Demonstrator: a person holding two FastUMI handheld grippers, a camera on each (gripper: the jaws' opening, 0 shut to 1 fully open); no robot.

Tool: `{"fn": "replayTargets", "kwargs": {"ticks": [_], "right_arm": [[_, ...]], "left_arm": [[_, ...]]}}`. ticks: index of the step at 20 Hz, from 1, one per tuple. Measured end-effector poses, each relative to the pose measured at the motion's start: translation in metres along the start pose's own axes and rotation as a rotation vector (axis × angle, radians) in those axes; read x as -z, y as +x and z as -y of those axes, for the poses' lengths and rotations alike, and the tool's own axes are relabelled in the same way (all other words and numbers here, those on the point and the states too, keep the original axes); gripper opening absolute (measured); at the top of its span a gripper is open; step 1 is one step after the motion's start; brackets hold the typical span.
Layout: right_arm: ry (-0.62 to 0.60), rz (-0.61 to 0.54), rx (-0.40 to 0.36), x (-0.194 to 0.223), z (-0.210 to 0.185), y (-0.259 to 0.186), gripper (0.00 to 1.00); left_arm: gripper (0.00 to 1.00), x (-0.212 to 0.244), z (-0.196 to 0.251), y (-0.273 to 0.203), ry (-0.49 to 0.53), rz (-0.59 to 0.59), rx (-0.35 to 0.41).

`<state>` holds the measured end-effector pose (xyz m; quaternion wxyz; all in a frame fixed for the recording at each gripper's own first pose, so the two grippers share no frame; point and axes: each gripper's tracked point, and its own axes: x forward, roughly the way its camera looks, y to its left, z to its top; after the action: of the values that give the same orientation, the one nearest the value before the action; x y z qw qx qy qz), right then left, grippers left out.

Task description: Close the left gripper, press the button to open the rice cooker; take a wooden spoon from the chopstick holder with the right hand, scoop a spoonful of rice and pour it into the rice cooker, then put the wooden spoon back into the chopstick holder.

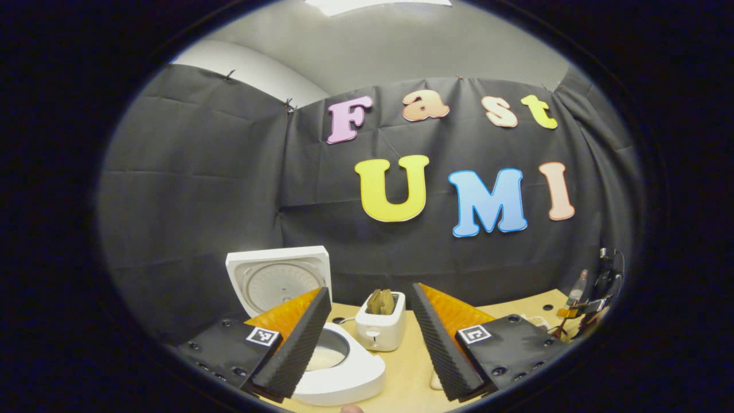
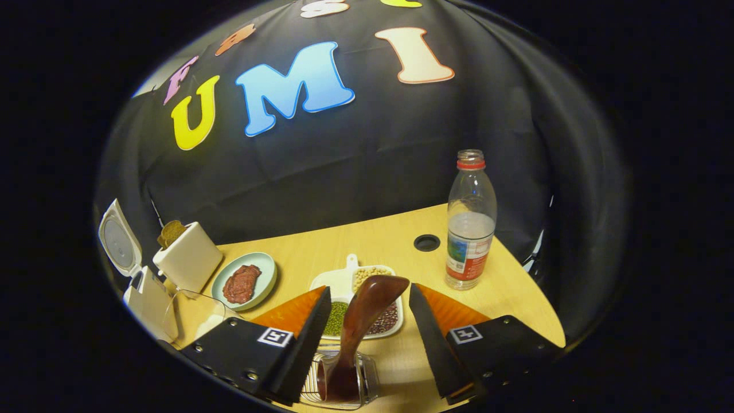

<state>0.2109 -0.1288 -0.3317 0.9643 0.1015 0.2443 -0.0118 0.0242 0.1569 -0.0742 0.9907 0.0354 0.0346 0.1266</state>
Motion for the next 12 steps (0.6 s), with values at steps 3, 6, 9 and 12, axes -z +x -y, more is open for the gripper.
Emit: {"fn": "replayTargets", "kwargs": {"ticks": [3,6,9,12], "right_arm": [[0.082,-0.036,-0.042,0.005,-0.004,0.008,0.46],[0.141,-0.035,-0.077,0.0,-0.017,-0.012,0.2],[0.09,0.005,-0.038,-0.006,-0.022,-0.03,0.09],[0.072,0.072,-0.025,-0.033,-0.032,-0.053,0.08]], "left_arm": [[0.99,-0.002,0.005,0.002,-0.001,0.001,0.009],[0.98,-0.005,0.012,0.004,0.008,0.01,0.025],[0.98,0.001,0.02,0.005,-0.006,0.001,0.047],[0.96,0.002,0.022,0.003,-0.024,0.005,0.061]]}}
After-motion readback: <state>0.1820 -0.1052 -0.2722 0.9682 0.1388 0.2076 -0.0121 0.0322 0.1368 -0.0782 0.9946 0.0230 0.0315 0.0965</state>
